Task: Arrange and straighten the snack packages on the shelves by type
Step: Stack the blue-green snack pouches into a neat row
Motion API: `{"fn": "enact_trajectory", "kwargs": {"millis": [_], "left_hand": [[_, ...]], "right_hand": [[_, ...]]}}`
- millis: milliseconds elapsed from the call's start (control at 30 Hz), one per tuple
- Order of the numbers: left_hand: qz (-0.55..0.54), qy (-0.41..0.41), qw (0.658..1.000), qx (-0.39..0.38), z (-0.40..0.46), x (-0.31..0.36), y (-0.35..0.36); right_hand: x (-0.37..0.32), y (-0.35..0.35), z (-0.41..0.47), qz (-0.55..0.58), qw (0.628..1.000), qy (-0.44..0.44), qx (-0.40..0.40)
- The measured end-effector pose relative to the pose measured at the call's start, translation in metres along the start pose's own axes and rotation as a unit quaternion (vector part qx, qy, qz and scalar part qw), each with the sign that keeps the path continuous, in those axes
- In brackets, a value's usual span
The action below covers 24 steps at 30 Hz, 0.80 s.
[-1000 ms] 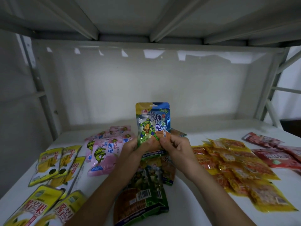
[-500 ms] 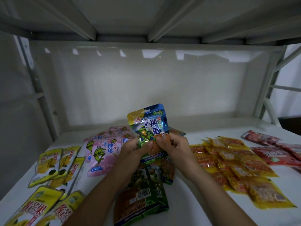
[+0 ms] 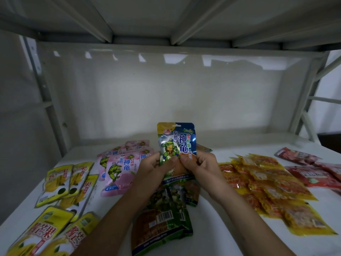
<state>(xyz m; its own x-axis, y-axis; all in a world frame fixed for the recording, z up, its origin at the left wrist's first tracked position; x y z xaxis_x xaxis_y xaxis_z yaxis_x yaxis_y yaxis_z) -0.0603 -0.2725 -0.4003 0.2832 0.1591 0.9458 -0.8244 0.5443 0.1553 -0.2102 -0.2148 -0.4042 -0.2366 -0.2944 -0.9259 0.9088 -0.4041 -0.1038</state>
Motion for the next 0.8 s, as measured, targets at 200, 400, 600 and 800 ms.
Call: {"fn": "enact_trajectory", "kwargs": {"millis": [200, 400, 600, 800], "left_hand": [[0.010, 0.017, 0.999, 0.032, 0.002, 0.000, -0.007], [-0.029, -0.028, 0.999, 0.003, 0.000, -0.001, -0.004], [0.022, -0.006, 0.999, -0.039, 0.000, -0.001, 0.004], [0.067, -0.009, 0.996, -0.049, 0.002, -0.008, 0.001]], "right_hand": [[-0.003, 0.003, -0.001, -0.042, 0.999, -0.016, 0.011], [-0.011, 0.002, -0.003, 0.007, 0.999, -0.035, 0.025], [-0.005, -0.006, -0.001, 0.043, 0.998, 0.002, 0.053], [-0.011, -0.006, -0.003, 0.053, 0.997, -0.003, 0.054]]}}
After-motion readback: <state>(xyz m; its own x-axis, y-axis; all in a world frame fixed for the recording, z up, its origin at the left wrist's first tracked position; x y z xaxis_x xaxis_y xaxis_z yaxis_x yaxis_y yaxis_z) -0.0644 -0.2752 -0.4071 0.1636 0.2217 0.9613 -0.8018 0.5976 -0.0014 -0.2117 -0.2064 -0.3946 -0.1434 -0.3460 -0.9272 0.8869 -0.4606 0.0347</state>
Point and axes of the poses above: each hand's wrist, its own z-axis towards the middle knuckle, its own y-axis out of the palm, x = y × z, the point moved 6 cm from there along z, towards the middle knuckle, and after that the axes turned 9 degrees about -z, right-handed, at the moved point
